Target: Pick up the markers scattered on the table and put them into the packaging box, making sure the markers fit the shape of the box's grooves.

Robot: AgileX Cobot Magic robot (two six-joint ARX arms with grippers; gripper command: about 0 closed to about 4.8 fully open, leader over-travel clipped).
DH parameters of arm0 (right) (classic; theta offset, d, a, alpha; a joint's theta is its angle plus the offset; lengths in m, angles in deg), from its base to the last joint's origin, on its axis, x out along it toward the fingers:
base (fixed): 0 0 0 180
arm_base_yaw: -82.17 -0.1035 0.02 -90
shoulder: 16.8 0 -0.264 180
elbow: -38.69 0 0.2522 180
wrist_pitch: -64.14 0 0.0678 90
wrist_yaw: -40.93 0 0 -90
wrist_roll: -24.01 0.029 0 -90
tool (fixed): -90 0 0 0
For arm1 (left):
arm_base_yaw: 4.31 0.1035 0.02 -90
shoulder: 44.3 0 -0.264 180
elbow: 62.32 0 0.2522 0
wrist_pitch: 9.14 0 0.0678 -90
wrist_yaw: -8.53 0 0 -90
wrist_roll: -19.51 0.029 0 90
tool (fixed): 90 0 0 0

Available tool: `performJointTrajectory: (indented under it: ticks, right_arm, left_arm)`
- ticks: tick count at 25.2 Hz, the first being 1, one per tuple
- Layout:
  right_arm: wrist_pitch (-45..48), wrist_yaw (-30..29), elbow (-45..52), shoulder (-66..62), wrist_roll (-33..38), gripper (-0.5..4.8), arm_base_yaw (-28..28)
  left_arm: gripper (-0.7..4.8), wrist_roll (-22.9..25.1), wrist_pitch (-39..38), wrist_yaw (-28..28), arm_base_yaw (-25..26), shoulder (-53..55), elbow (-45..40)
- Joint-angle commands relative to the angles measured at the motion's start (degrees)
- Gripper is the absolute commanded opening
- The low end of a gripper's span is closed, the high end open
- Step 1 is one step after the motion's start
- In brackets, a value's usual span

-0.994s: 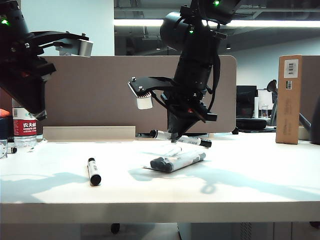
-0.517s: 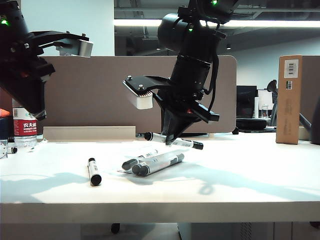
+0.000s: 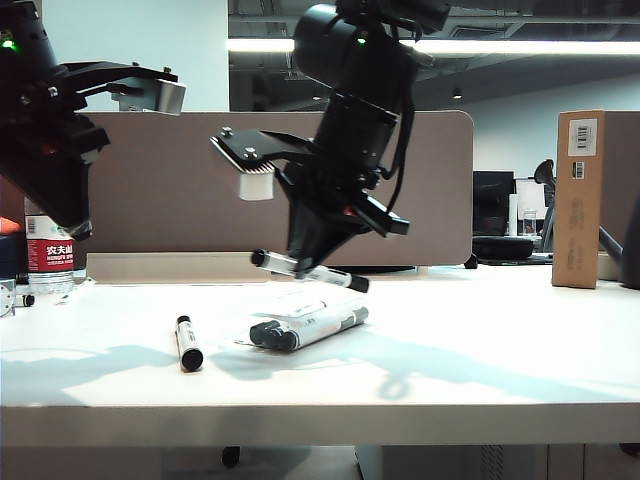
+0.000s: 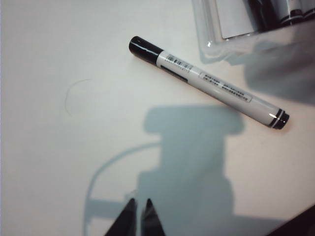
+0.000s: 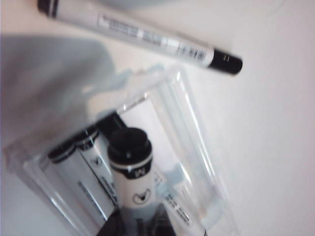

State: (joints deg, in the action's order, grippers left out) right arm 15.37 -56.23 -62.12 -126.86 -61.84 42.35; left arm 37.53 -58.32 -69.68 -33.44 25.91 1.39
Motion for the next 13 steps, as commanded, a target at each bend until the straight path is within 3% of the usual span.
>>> performJointTrajectory:
  ticks: [1, 10, 13]
  right_arm:
    - [-0.2, -1.4, -0.3, 0.1, 0.1, -0.05, -0.1]
    - [-0.5, -1.9, -0.4, 0.1, 1.7, 0.13, -0.1]
    - [-0.3, -3.7, -0.4, 0.1, 3.5, 0.92, -0.3]
  left_arm:
    - [0.22, 0.1, -0.2, 0.2, 0.0, -0.2, 0.3]
    - [0.22, 0.0, -1.4, 0.2, 0.0, -0.2, 0.3]
    - [0.22, 0.0, -1.9, 1.0, -0.1, -0.3, 0.3]
